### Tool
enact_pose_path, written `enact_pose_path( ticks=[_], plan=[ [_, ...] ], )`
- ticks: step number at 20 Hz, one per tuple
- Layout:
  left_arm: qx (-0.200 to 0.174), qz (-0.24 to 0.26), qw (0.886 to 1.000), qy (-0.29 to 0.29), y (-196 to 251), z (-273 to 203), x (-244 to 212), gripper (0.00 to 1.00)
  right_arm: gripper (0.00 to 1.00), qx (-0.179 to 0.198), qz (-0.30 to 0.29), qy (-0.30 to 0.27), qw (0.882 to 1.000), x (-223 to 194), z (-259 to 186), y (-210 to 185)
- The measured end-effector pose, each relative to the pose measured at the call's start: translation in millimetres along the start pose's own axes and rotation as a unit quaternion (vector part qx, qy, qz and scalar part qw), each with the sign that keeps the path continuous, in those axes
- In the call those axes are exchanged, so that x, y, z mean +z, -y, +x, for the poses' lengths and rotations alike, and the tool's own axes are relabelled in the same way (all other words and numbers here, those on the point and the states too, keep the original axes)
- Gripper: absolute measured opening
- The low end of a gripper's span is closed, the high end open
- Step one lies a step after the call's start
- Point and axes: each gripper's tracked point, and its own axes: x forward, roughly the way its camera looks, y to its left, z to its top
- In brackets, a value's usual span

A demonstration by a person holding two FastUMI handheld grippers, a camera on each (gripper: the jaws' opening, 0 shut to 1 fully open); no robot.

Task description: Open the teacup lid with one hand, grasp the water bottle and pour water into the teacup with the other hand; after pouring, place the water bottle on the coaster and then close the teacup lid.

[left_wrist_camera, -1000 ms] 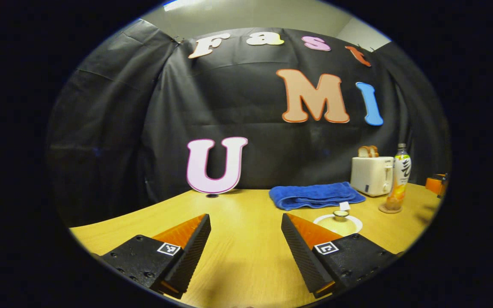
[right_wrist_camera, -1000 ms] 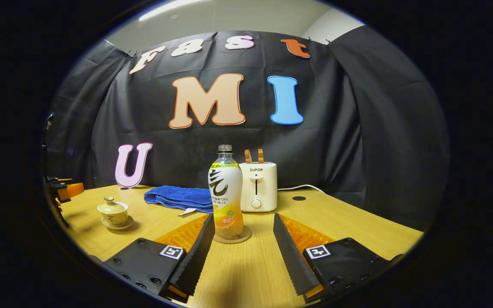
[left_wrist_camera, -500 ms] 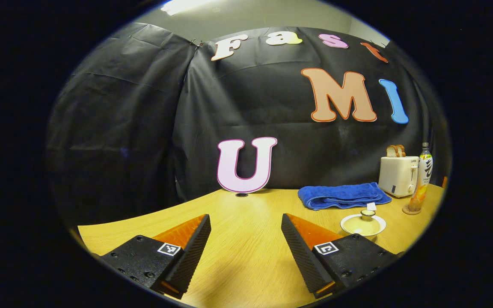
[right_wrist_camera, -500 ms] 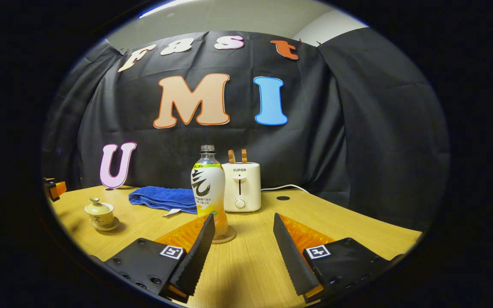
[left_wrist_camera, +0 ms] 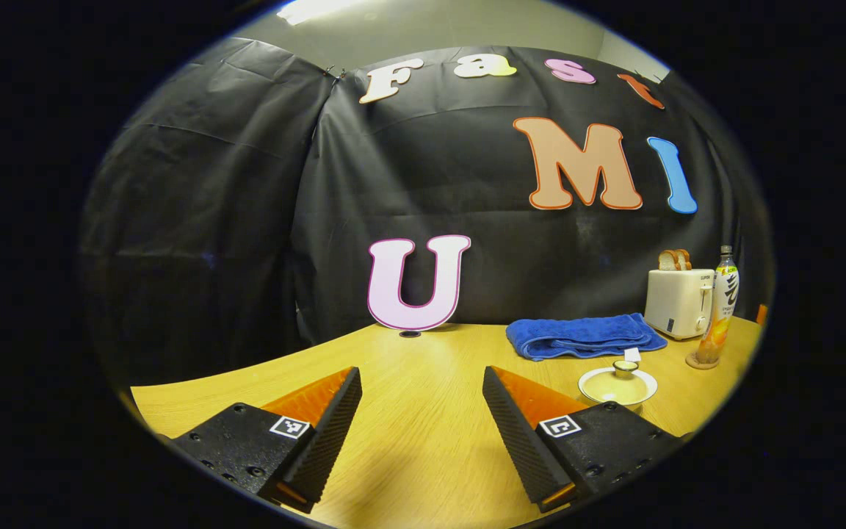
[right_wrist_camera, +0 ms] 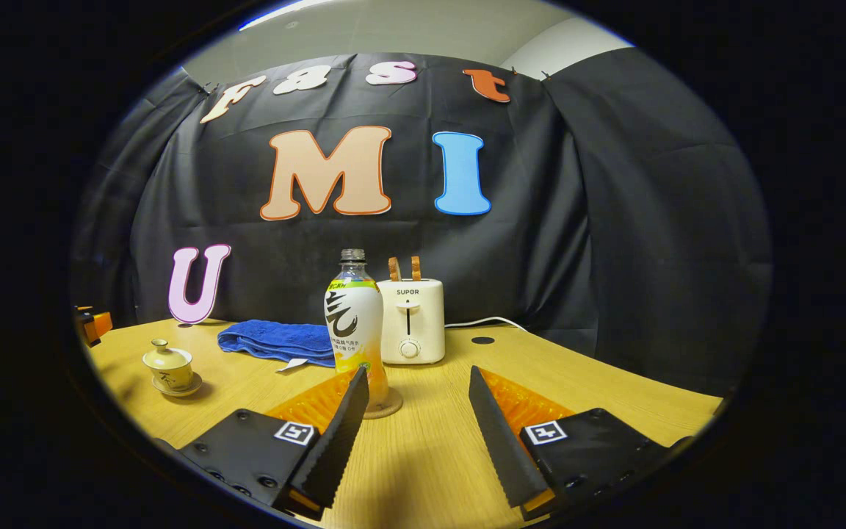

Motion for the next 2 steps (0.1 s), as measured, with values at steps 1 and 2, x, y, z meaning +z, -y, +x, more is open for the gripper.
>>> enact_pose_path(
  ticks=[1, 2],
  plan=[
    [0.0, 0.001, 1.0, 0.001, -0.3, 0.3, 0.5, 0.97, 0.88, 0.0, 0.0, 0.0, 1.0, 0.6, 0.0, -0.3],
    [0.0, 0.001, 1.0, 0.002, 0.1, -0.4, 0.8, 0.97, 0.85, 0.0, 0.0, 0.0, 1.0, 0.4, 0.3, -0.5]
  ],
)
